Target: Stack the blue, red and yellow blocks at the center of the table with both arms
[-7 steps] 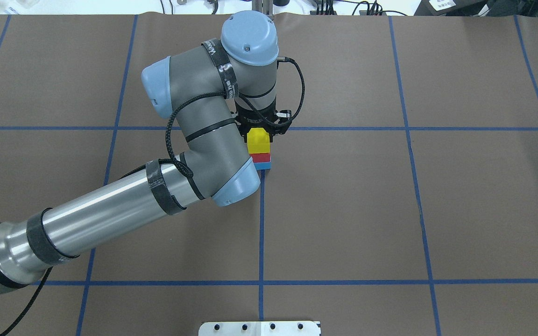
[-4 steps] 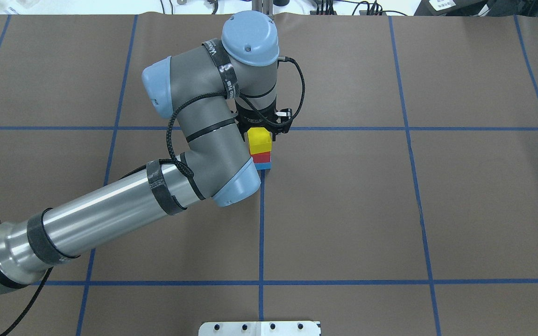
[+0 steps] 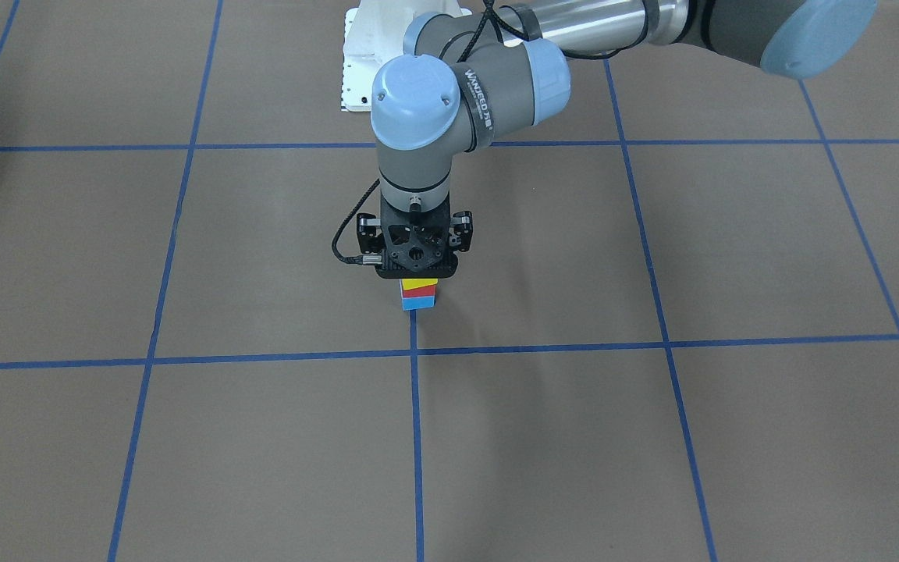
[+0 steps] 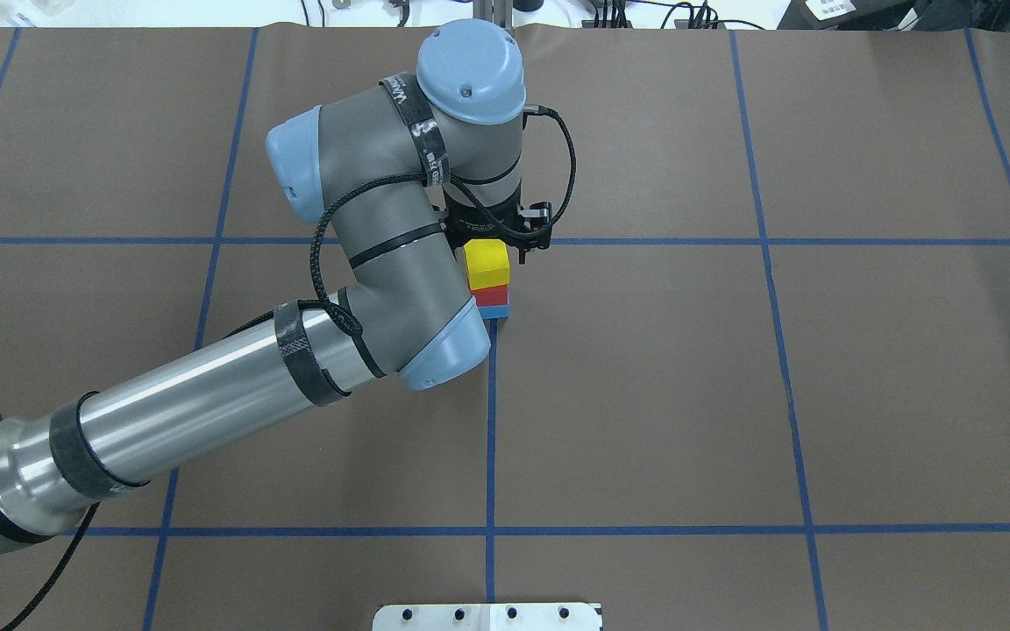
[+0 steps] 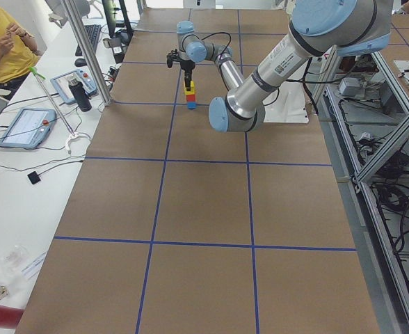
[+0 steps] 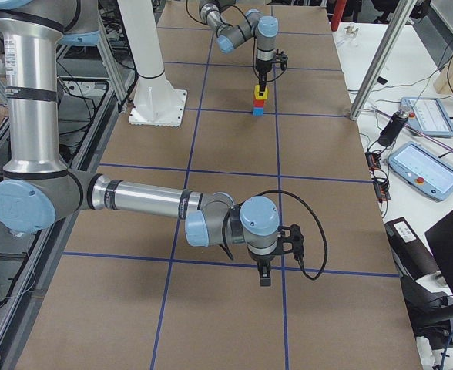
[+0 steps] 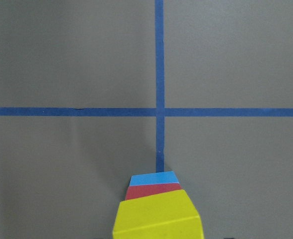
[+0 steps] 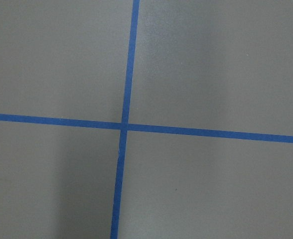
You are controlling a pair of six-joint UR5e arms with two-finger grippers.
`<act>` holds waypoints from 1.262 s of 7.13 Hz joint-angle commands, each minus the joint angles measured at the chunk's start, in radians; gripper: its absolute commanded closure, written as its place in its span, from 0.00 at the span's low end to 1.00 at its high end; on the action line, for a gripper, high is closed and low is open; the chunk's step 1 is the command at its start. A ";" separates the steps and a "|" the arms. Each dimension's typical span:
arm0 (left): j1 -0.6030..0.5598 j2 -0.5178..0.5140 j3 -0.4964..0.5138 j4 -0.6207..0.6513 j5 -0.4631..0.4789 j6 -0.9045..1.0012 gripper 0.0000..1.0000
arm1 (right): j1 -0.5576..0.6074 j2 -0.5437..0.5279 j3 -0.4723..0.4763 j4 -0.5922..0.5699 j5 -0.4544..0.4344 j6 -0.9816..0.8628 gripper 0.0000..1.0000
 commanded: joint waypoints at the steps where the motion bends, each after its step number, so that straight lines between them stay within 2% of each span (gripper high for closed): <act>1: -0.012 0.003 -0.066 0.057 -0.001 0.056 0.00 | 0.001 0.004 0.001 -0.001 0.000 0.000 0.00; 2: -0.045 0.018 -0.131 0.138 -0.007 0.140 0.00 | -0.001 0.004 0.001 -0.001 0.000 0.000 0.00; 3: -0.076 0.091 -0.243 0.188 -0.009 0.238 0.00 | 0.001 0.004 0.001 0.000 0.001 -0.002 0.00; 4: -0.137 0.221 -0.367 0.193 -0.023 0.364 0.00 | 0.001 0.002 0.001 0.000 0.002 -0.002 0.00; 5: -0.226 0.328 -0.437 0.193 -0.091 0.523 0.00 | 0.001 0.004 0.001 0.000 0.002 -0.002 0.00; 7: -0.440 0.508 -0.474 0.193 -0.217 0.905 0.00 | 0.001 0.001 0.004 0.000 0.003 -0.002 0.00; 9: -0.669 0.660 -0.448 0.191 -0.261 1.205 0.00 | 0.001 -0.005 0.007 0.002 0.009 -0.003 0.00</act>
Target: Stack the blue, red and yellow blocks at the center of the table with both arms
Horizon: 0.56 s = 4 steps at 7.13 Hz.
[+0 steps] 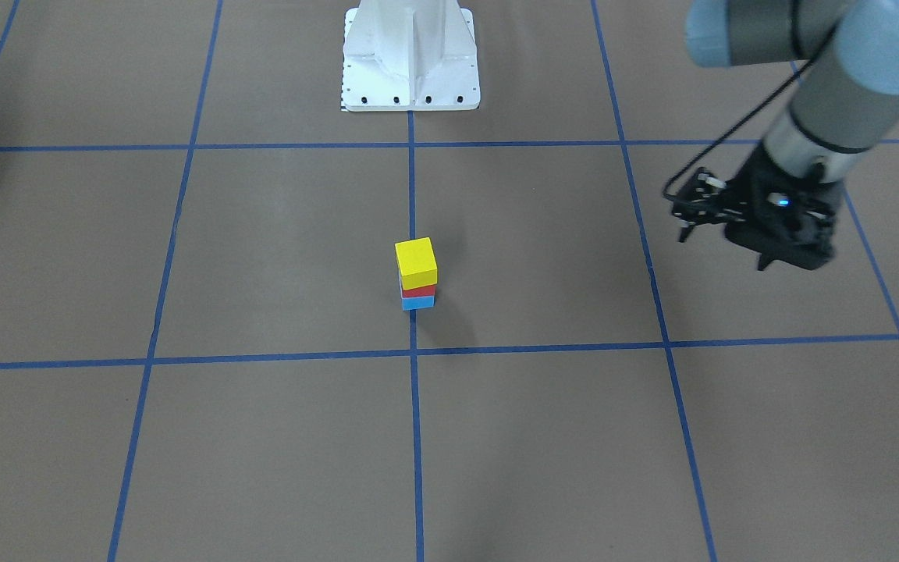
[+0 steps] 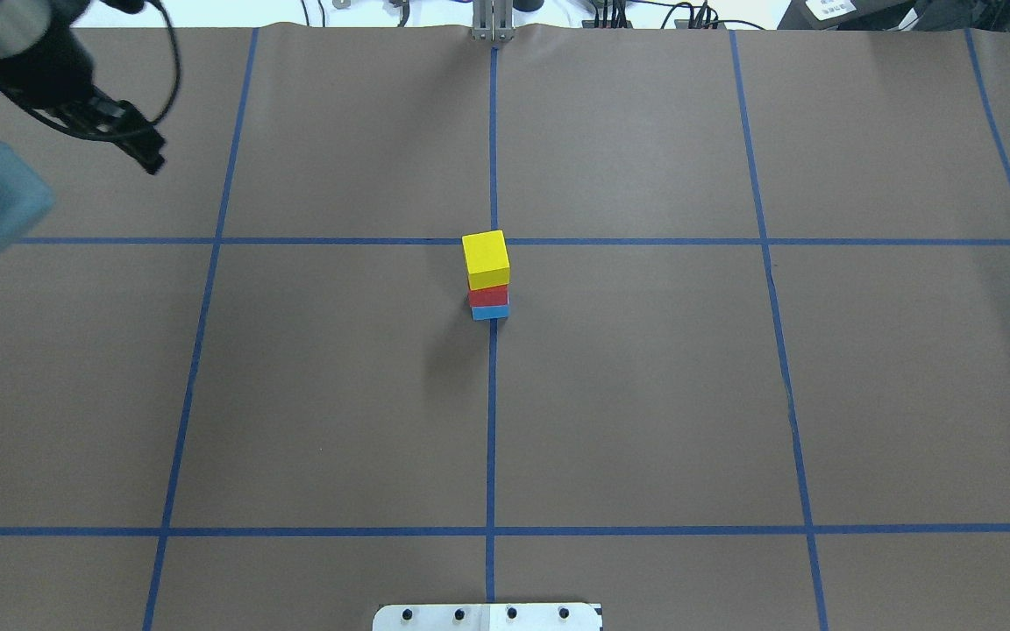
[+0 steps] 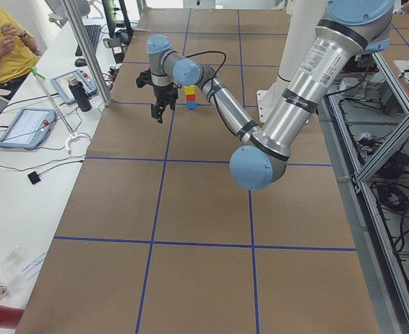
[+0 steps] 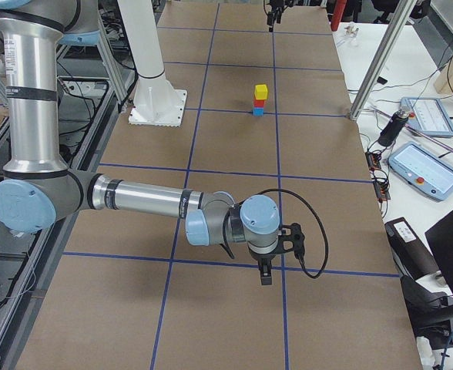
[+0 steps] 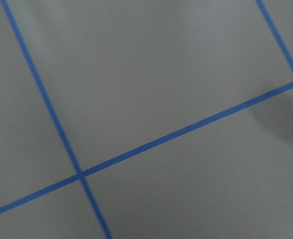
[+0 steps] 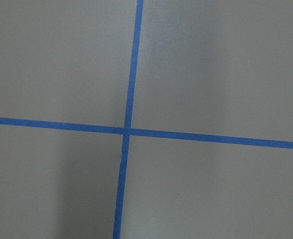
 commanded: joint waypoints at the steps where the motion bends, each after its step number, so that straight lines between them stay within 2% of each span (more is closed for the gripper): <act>1: -0.232 0.145 0.071 -0.007 -0.032 0.344 0.00 | 0.000 -0.004 0.001 0.001 0.004 -0.001 0.00; 3: -0.392 0.184 0.270 -0.028 -0.038 0.618 0.00 | 0.000 -0.001 -0.001 0.001 0.004 -0.002 0.00; 4: -0.439 0.233 0.359 -0.148 -0.047 0.654 0.00 | 0.000 -0.001 -0.001 0.001 0.004 -0.001 0.00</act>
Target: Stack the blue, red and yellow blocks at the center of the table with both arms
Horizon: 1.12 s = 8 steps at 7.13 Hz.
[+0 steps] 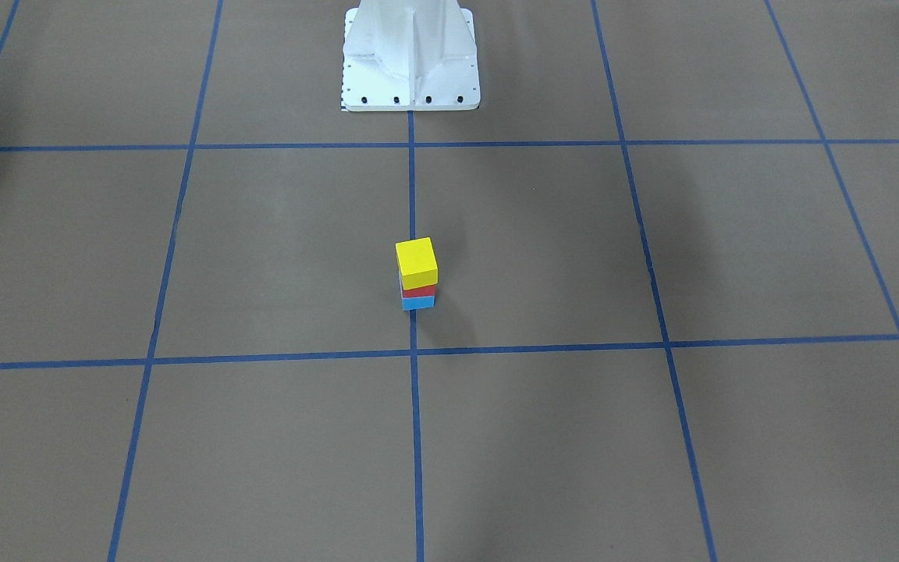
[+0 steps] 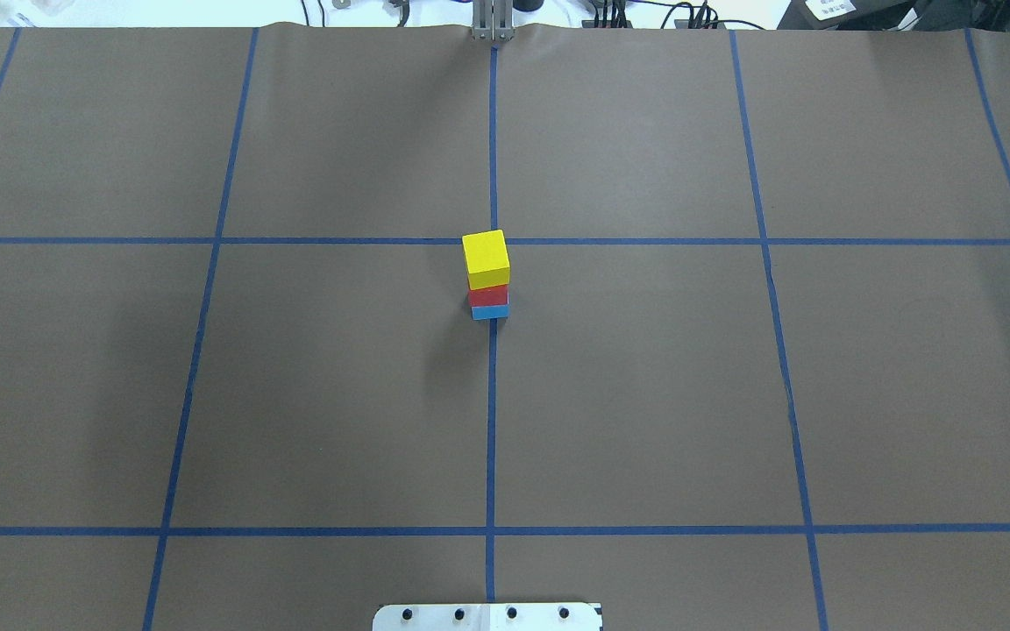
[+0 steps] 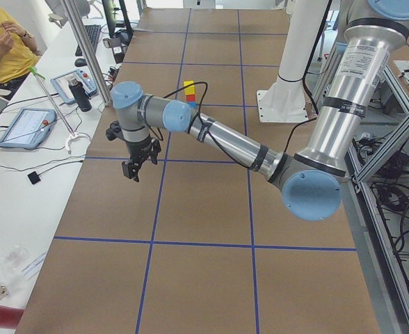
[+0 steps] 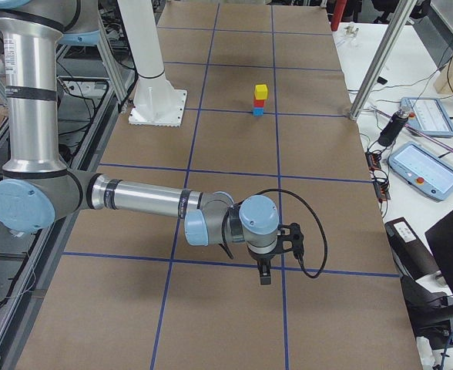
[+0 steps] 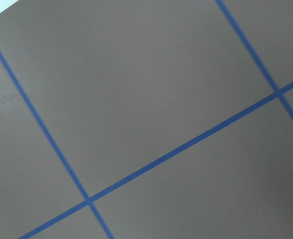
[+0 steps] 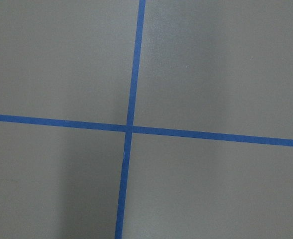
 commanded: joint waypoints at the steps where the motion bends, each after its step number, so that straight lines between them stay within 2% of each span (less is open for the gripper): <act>1: -0.085 0.140 0.154 -0.272 -0.068 0.081 0.00 | 0.000 0.002 0.001 0.000 0.000 0.001 0.00; 3: -0.093 0.190 0.272 -0.460 -0.064 0.082 0.00 | 0.000 0.005 0.003 -0.001 0.000 0.003 0.00; 4: -0.107 0.168 0.276 -0.403 -0.046 0.040 0.00 | 0.000 0.007 0.000 -0.002 -0.001 0.003 0.00; 5: -0.111 0.152 0.247 -0.300 -0.041 -0.082 0.00 | 0.000 0.010 0.000 -0.002 -0.001 0.003 0.00; 7: -0.113 0.143 0.233 -0.182 -0.041 -0.255 0.00 | 0.000 0.010 0.001 -0.003 -0.001 0.009 0.00; 8: -0.115 0.157 0.201 -0.174 -0.043 -0.255 0.00 | 0.000 0.010 0.001 -0.003 -0.001 0.009 0.00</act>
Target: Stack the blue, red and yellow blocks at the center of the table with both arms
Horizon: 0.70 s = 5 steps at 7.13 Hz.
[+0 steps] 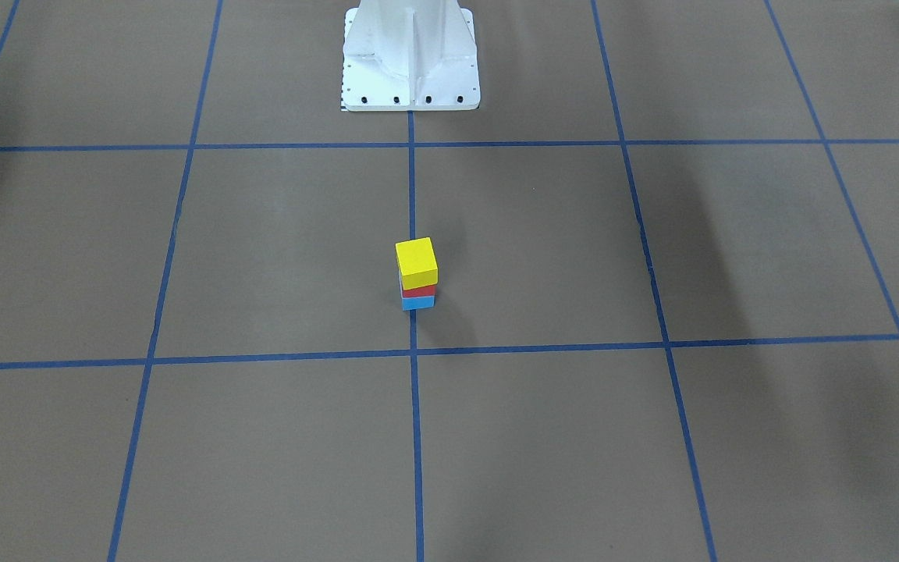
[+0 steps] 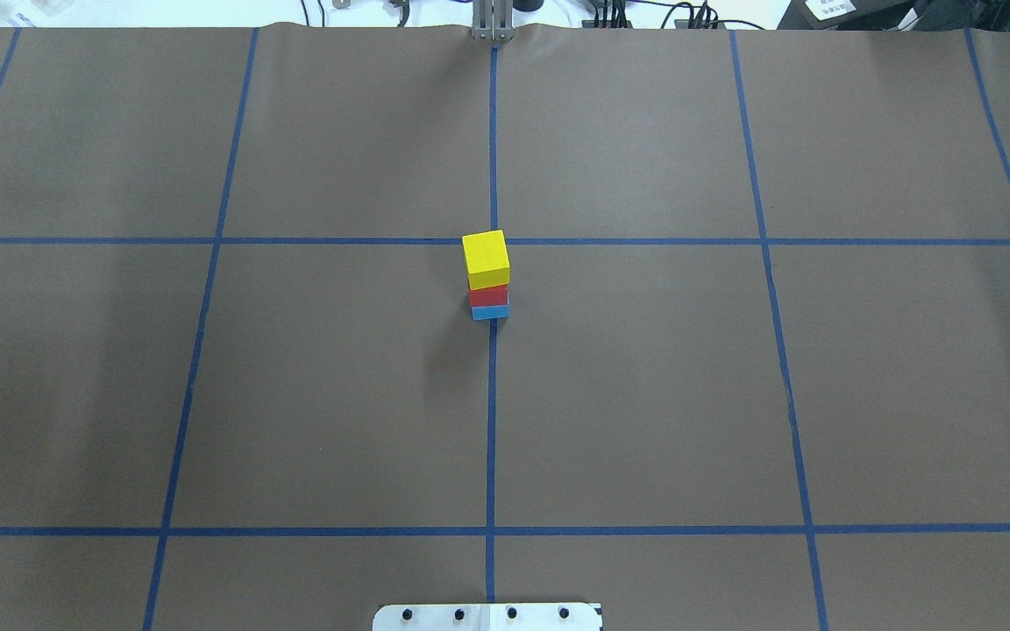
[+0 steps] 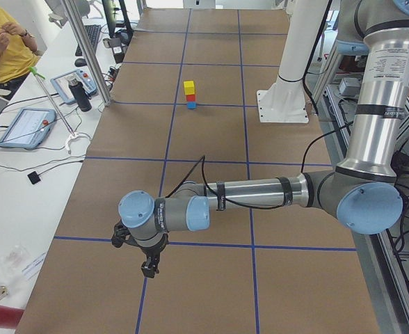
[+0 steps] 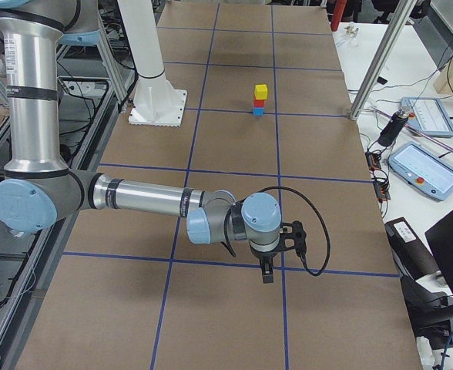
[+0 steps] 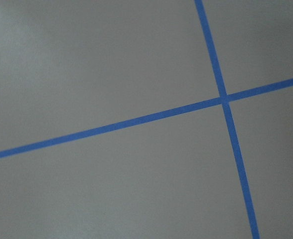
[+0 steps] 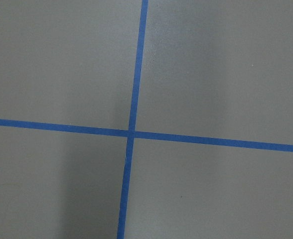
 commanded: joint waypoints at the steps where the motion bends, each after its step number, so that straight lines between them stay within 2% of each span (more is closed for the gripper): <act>1: -0.005 0.034 -0.061 0.039 -0.002 -0.043 0.00 | 0.000 0.000 -0.002 0.001 0.000 0.001 0.00; 5: -0.008 0.042 -0.109 0.002 0.017 -0.040 0.00 | 0.000 -0.001 -0.008 0.001 0.000 -0.005 0.00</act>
